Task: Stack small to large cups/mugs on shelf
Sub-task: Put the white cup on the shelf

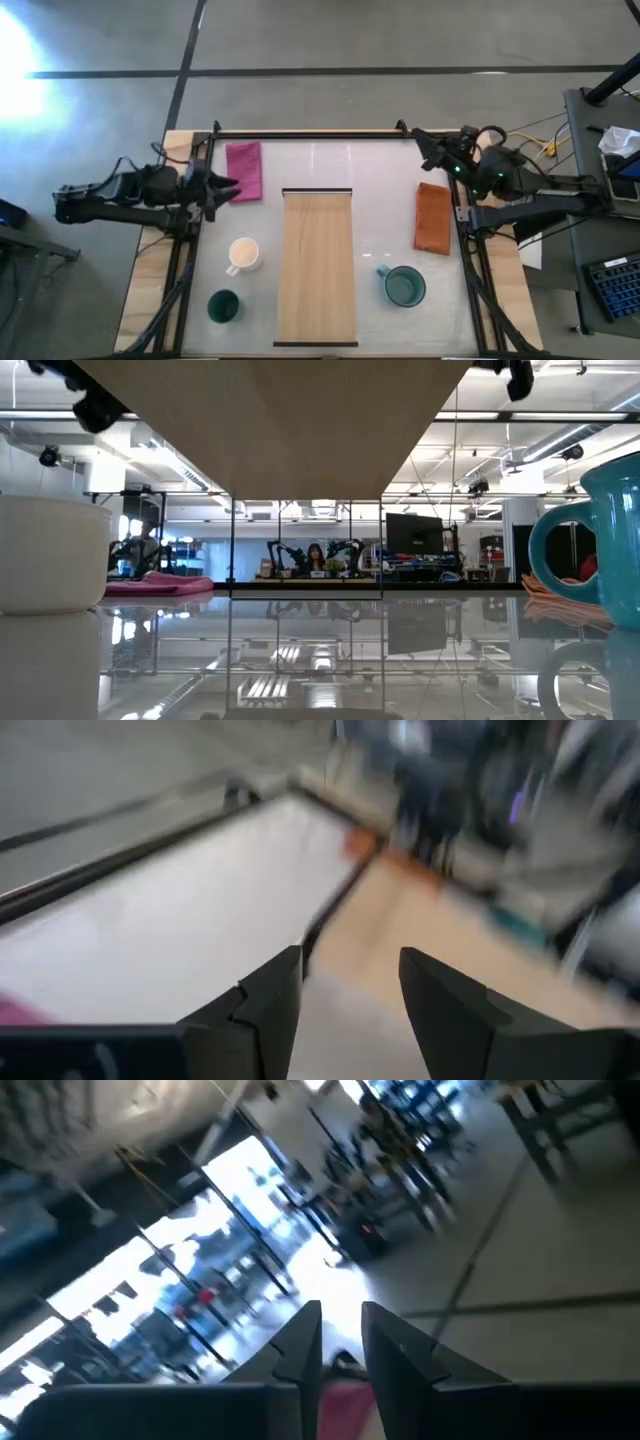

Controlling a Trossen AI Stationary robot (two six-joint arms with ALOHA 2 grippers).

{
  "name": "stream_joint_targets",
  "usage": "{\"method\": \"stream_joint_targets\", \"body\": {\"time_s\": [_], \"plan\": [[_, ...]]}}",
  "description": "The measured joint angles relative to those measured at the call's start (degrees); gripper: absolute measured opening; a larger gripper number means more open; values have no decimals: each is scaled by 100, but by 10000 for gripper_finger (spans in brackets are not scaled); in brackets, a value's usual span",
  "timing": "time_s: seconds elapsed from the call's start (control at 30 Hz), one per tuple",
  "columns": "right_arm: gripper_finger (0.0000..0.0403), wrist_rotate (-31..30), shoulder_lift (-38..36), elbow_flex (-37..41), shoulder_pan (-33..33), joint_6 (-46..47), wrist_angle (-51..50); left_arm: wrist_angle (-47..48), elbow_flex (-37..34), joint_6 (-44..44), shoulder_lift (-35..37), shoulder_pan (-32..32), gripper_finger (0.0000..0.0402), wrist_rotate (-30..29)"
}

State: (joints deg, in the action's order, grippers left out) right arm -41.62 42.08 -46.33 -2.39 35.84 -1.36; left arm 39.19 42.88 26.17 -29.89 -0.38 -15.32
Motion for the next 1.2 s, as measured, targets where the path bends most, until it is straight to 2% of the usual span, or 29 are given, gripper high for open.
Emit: {"method": "stream_joint_targets", "body": {"time_s": [0.13,0.23,0.4,0.53,0.7,0.9,1.07,1.2], "plan": [[68,-47,120,-263,-137,380,-1040,1610,848,-423,-692,2,157,121],[79,-3,151,-403,-193,972,-1794,1927,1128,-406,-1051,2,157,252],[119,190,193,-530,-195,1868,-2898,2281,1107,-411,-1489,-8,157,1839],[152,301,221,-496,-188,2269,-3081,3040,970,-297,-1938,-99,157,2065],[177,308,347,-402,-188,2507,-3155,2742,640,-260,-2123,-173,157,1694],[185,458,556,-390,-189,2535,-3149,2463,569,-100,-2285,-182,157,1846],[185,458,673,-369,-197,2524,-3157,2292,374,52,-2377,-237,157,2294],[185,466,690,-331,-195,2524,-3264,2230,145,179,-2413,-315,157,2315]]}}
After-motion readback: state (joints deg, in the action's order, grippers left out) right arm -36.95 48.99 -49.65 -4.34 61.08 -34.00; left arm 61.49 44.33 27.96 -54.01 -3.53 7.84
